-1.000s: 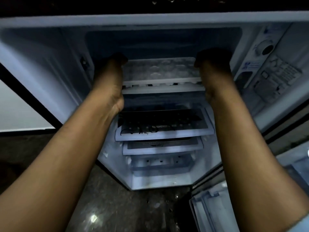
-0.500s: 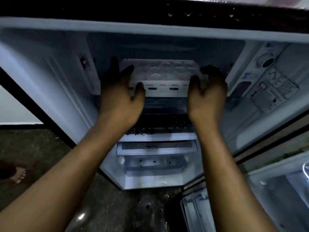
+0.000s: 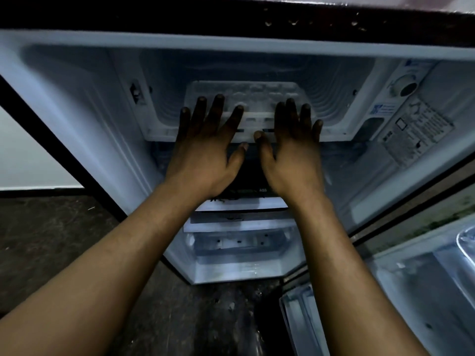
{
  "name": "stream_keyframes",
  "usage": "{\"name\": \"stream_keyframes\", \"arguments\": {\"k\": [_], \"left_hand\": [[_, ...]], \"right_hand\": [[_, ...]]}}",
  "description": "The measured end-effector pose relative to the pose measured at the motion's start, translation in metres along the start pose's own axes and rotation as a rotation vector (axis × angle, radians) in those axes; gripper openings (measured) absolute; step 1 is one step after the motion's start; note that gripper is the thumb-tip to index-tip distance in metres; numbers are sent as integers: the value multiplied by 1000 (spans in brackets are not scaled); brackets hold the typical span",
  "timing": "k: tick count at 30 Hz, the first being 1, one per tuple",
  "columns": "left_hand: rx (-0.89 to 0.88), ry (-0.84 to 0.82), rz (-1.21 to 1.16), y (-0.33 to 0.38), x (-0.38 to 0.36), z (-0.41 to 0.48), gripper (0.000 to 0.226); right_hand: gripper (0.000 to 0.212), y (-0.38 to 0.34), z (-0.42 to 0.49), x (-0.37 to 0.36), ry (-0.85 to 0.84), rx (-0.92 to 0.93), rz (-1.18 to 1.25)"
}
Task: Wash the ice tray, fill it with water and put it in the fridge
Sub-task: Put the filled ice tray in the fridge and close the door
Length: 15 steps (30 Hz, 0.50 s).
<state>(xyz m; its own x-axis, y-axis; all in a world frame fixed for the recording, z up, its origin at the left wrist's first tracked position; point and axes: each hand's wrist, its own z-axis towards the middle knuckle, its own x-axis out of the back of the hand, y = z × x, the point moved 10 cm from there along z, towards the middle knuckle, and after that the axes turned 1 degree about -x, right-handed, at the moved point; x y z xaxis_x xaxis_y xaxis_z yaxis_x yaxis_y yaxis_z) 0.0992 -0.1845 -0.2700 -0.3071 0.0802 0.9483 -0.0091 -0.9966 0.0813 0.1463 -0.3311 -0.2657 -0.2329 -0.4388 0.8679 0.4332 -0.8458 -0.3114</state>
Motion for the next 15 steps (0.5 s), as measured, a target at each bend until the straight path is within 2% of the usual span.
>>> {"name": "stream_keyframes", "arguments": {"k": [15], "left_hand": [[-18,-57,-27,-10,-12,24,84]], "right_hand": [[81,9,25,-25,-187,-68,-56]]}}
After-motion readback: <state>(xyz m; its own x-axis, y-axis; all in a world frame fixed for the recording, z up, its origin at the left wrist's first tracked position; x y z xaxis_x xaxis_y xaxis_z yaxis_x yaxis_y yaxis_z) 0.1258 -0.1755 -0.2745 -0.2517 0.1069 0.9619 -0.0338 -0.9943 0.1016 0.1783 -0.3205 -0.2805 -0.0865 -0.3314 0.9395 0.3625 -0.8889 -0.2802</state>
